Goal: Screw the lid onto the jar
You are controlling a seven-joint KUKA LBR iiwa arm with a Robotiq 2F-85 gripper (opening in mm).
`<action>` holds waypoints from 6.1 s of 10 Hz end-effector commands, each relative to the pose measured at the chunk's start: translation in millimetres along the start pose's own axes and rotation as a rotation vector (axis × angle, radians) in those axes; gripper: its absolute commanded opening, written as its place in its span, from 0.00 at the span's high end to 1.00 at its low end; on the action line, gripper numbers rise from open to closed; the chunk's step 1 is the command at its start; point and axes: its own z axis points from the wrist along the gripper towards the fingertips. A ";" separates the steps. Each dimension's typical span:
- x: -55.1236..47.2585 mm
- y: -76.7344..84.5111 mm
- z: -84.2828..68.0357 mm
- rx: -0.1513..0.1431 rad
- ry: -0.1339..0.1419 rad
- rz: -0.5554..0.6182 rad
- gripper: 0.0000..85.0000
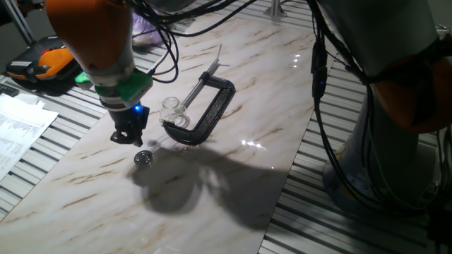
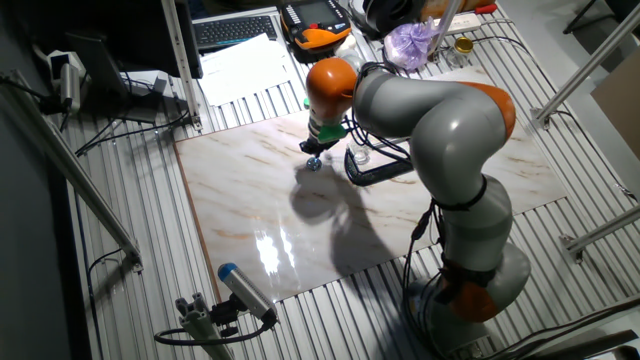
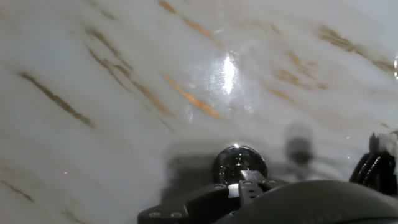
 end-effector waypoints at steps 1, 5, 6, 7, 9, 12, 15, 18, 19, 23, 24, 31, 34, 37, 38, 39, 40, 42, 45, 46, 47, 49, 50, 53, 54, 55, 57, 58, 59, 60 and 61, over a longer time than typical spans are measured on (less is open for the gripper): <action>-0.2 1.4 6.5 -0.003 0.001 0.001 1.00; -2.0 1.1 23.5 -0.024 -0.001 -0.001 1.00; -2.4 1.3 26.2 -0.027 -0.001 -0.001 1.00; -2.3 0.4 29.1 -0.027 -0.006 -0.004 1.00; -2.3 0.4 29.9 -0.008 -0.009 -0.018 1.00; -2.2 0.3 28.9 -0.011 -0.006 -0.024 0.80; -0.9 1.6 30.4 -0.010 -0.036 0.017 0.40; 1.9 3.3 33.2 0.004 -0.055 0.042 0.20; 3.1 4.6 34.5 0.019 -0.058 0.048 0.20; 7.4 5.2 36.8 0.031 -0.063 0.053 0.20; 7.9 3.4 37.6 0.024 -0.063 0.039 0.20; 9.5 3.1 42.3 0.028 -0.062 0.025 0.20; 10.6 0.9 44.7 0.028 -0.062 0.027 0.20; 11.6 1.9 53.8 0.021 -0.065 0.030 0.20; 12.2 2.1 56.0 0.016 -0.067 0.030 0.20; 12.5 1.8 56.2 0.013 -0.064 0.030 0.20; 12.6 1.5 56.1 0.015 -0.064 0.030 0.20; 13.2 0.5 58.2 0.013 -0.064 0.031 0.20; 13.4 0.3 58.8 0.010 -0.065 0.032 0.20; 13.1 0.0 58.1 0.010 -0.065 0.032 0.20; 13.2 0.0 58.1 0.010 -0.065 0.032 0.20; 13.2 0.2 58.3 0.007 -0.068 0.032 0.20; 13.2 0.1 58.1 0.007 -0.068 0.031 0.20; 13.1 0.3 57.8 0.005 -0.071 0.029 0.20; 13.0 0.4 57.7 0.005 -0.071 0.028 0.20; 13.0 0.5 57.5 0.005 -0.071 0.026 0.20; 13.0 0.7 57.4 0.005 -0.071 0.023 0.20; 12.9 0.8 57.3 0.005 -0.071 0.022 0.20; 12.9 0.9 57.2 0.005 -0.071 0.017 0.20; 12.9 1.2 57.3 0.005 -0.071 0.015 0.40; 12.8 1.3 57.2 0.006 -0.071 0.016 0.40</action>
